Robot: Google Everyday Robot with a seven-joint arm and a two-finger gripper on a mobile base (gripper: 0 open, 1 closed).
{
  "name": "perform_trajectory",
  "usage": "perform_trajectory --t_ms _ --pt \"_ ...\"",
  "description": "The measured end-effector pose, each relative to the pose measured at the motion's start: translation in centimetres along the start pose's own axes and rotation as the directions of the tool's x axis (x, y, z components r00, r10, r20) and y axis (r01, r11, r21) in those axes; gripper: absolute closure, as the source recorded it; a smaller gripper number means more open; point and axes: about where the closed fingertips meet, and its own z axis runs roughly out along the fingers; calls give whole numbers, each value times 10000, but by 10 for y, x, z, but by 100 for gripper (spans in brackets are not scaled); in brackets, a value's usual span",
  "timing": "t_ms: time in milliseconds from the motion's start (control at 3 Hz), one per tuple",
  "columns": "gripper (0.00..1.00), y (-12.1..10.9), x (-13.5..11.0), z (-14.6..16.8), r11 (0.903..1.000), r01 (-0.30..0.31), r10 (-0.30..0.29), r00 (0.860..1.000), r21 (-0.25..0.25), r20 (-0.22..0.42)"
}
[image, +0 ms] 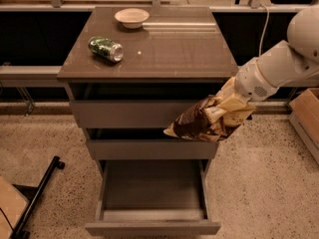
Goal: Place brown chip bag into bottom drawer
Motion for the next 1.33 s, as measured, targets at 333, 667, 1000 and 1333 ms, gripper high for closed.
perform_trajectory --t_ms 333,667,1000,1333 --pt "100 -2 17 26 9880 -1307 1378 9865 -821 881" --pt "100 -2 17 32 9853 -1408 1502 9838 -965 979" --pt "100 7 33 56 9741 -1745 1939 9718 -1439 1341" --pt "100 23 59 92 9564 -2191 2557 9477 -1933 1912"
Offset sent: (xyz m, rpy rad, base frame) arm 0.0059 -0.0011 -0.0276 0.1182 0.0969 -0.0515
